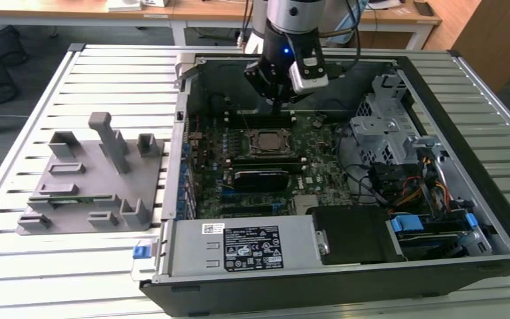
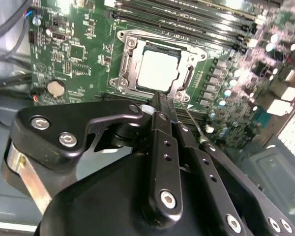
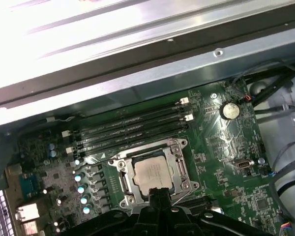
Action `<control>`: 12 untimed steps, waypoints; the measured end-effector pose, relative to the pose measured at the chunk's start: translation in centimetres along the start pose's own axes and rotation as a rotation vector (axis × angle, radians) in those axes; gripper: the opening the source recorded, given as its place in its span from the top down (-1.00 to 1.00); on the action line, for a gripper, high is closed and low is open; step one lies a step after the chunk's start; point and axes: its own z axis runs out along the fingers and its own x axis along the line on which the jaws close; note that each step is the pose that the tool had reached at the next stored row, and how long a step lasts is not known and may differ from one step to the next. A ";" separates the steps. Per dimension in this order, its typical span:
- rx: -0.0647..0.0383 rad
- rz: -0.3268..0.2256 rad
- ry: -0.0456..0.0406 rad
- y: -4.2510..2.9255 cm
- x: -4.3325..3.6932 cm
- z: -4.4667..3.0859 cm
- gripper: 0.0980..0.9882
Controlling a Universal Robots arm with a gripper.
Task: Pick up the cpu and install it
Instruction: 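Install the first cpu locking lever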
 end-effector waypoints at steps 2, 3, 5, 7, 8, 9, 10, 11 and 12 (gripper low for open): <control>0.001 -0.036 0.0010 0.00 0.00 0.06 0.96; 0.002 -0.054 0.0015 0.00 0.00 0.10 0.96; 0.003 -0.090 0.0025 0.00 -0.01 0.15 0.96; 0.004 -0.127 0.0036 -0.01 -0.01 0.20 0.96; 0.005 -0.145 0.0040 -0.01 -0.01 0.22 0.96; 0.005 -0.163 0.0045 -0.01 -0.01 0.25 0.96; 0.006 -0.181 0.0051 -0.01 -0.01 0.27 0.96; 0.006 -0.199 0.0055 -0.01 -0.01 0.29 0.96; 0.007 -0.217 0.0060 -0.01 -0.01 0.31 0.96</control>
